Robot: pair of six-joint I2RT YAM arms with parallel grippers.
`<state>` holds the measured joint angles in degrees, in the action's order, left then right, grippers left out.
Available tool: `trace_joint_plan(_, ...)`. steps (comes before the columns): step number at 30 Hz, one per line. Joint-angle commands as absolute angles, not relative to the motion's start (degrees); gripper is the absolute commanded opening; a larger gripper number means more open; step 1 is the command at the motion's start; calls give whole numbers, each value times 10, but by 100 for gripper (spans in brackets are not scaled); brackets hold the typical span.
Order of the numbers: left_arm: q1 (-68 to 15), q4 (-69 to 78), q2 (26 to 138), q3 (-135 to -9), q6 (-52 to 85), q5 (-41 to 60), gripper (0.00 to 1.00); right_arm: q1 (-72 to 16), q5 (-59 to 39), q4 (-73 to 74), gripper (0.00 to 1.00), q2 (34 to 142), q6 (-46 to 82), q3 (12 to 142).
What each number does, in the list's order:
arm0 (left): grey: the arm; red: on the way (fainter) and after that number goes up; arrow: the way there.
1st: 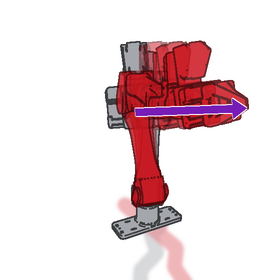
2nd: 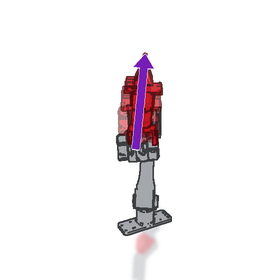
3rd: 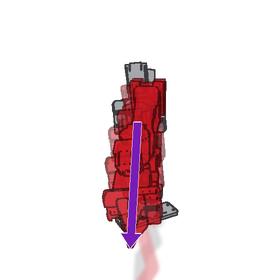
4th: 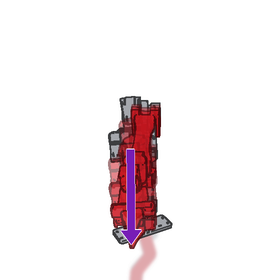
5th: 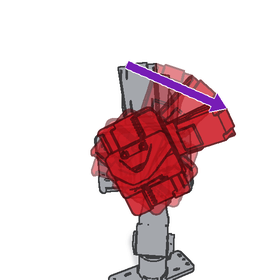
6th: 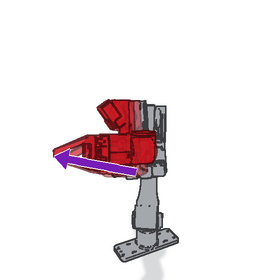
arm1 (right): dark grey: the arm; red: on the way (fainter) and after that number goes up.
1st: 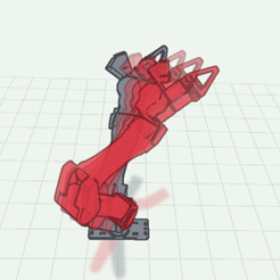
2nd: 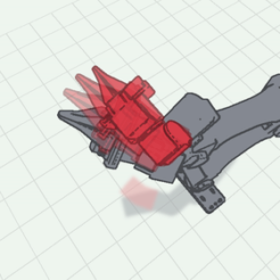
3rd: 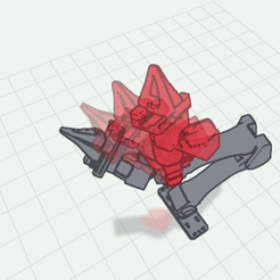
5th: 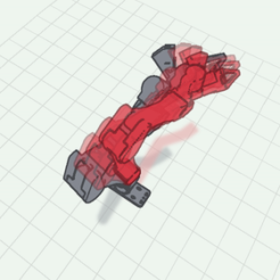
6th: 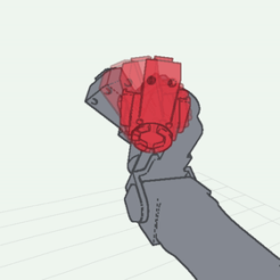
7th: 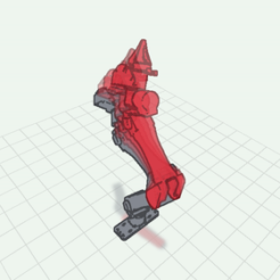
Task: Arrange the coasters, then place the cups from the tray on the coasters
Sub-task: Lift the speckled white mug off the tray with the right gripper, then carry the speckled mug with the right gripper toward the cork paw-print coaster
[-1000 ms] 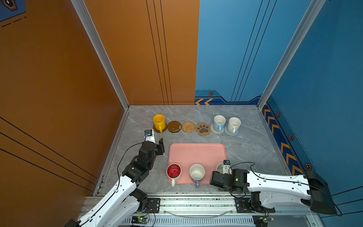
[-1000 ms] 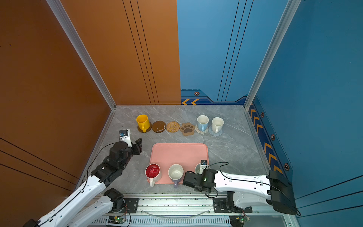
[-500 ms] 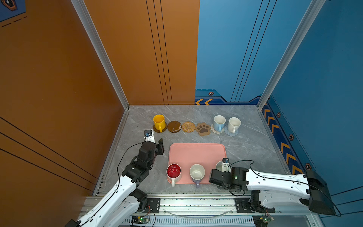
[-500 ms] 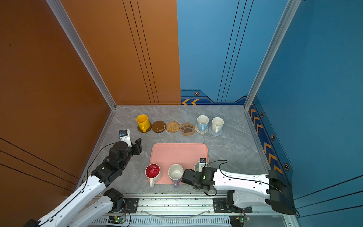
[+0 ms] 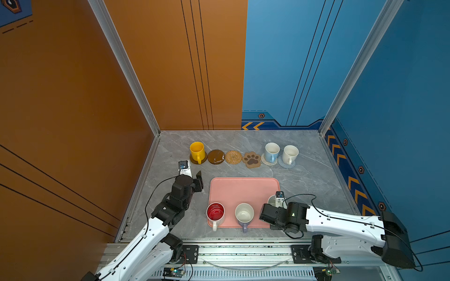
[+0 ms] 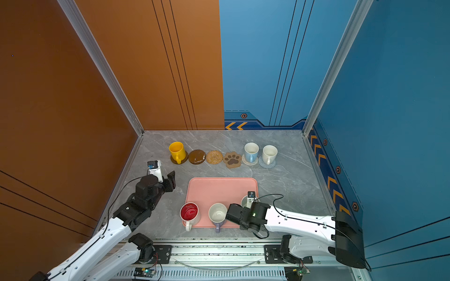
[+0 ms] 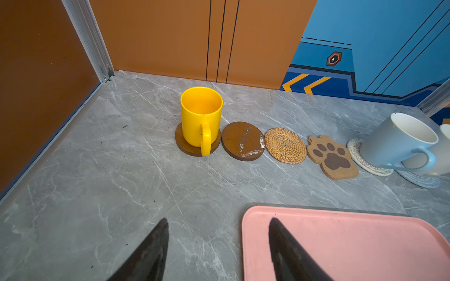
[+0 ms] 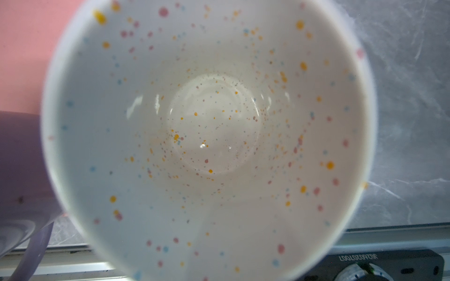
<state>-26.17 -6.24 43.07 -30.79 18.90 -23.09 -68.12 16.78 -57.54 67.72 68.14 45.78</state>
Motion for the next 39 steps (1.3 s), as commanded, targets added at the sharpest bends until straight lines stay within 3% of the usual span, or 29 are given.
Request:
trace_joint_plan(1,-256,-67,431,-297,194,-225,66,-668,213,-590,0,674,643,491)
trace_joint_plan(39,-241,-73,423,-292,193,-223,66,-503,180,-492,0,811,423,634)
